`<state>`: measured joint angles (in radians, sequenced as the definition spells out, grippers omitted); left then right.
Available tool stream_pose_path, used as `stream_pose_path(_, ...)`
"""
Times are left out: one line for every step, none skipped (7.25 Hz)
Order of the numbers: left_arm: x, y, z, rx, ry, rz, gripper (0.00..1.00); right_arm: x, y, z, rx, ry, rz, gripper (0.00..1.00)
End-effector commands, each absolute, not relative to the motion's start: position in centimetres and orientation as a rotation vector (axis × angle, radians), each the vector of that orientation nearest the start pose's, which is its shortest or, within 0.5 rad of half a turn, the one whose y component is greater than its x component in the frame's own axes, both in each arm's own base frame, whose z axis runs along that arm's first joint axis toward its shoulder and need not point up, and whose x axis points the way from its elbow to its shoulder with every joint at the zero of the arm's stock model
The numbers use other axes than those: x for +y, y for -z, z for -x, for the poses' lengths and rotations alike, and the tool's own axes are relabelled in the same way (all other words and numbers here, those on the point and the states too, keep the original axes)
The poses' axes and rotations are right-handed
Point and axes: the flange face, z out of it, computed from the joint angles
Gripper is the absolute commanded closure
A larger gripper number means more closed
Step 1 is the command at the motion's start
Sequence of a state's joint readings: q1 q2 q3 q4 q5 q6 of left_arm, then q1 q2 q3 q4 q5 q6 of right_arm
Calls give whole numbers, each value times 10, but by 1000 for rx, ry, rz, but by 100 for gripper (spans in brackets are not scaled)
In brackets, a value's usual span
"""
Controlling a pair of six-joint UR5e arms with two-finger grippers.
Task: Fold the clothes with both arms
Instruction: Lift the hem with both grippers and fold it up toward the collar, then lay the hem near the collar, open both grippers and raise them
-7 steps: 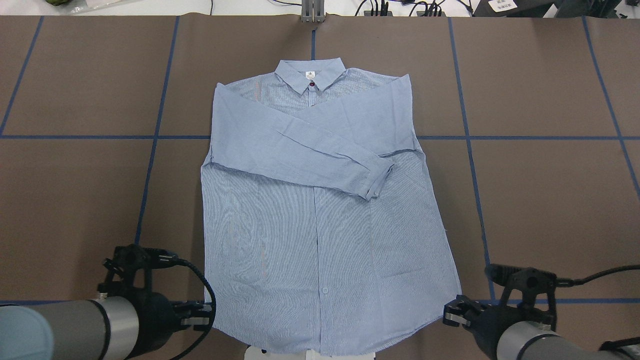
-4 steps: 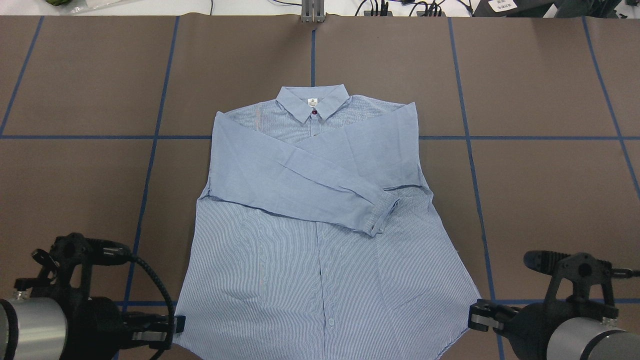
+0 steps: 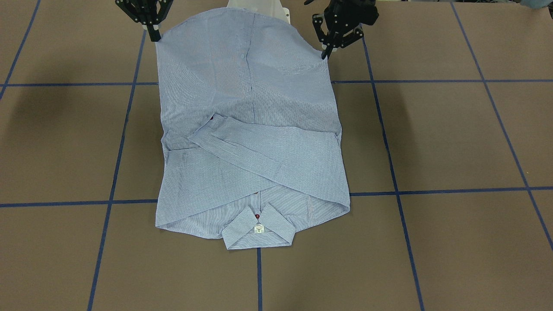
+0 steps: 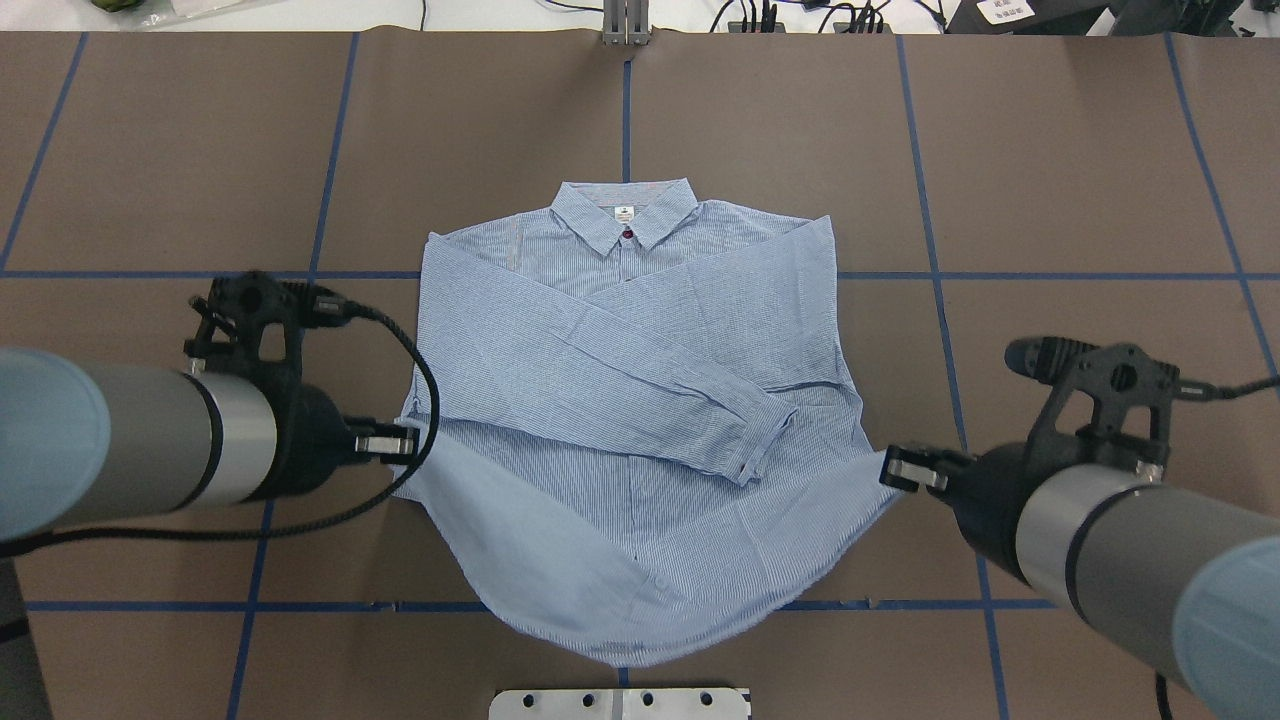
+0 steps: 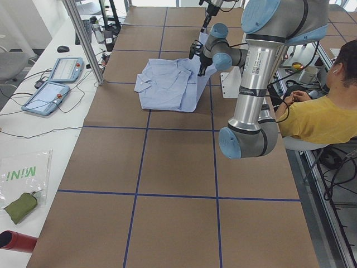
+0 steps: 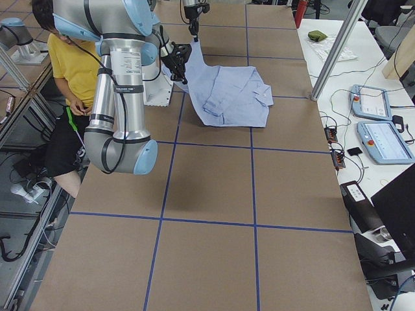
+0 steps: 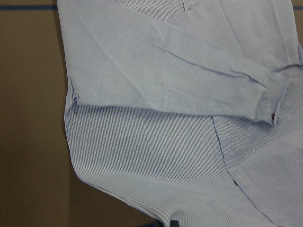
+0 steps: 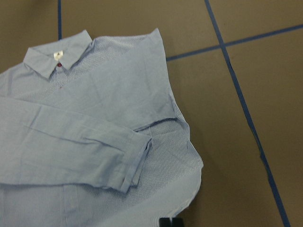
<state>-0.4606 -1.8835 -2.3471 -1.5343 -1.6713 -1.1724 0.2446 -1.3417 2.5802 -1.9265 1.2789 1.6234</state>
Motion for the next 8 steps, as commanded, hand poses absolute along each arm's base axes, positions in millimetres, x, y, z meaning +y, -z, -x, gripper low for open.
stream_pose_path(-372, -168, -319, 963, 81, -458, 100, -318, -178, 325, -782, -473, -465, 100)
stream_pose_path(-403, -165, -326, 928, 102, -481, 100, -355, -175, 333, -741, -497, -501, 100)
stream_pose_path(-429, -181, -344, 875, 127, -470, 100, -390, -180, 339, -689, -529, -521, 100)
stream_pose_path(-453, -197, -359, 827, 158, -491, 100, -421, -193, 347, -675, -549, -545, 100)
stream_pose_path(-474, -220, -379, 802, 173, -509, 100, -445, -214, 370, -674, -542, -560, 100)
stream_pose_path(-490, -246, -401, 800, 173, -511, 100, -467, -235, 394, -675, -538, -569, 100)
stream_pose_path(-509, -261, -425, 804, 174, -521, 100, -485, -258, 412, -654, -520, -576, 100)
stream_pose_path(-528, -272, -446, 786, 148, -537, 100, -501, -275, 424, -664, -518, -564, 100)
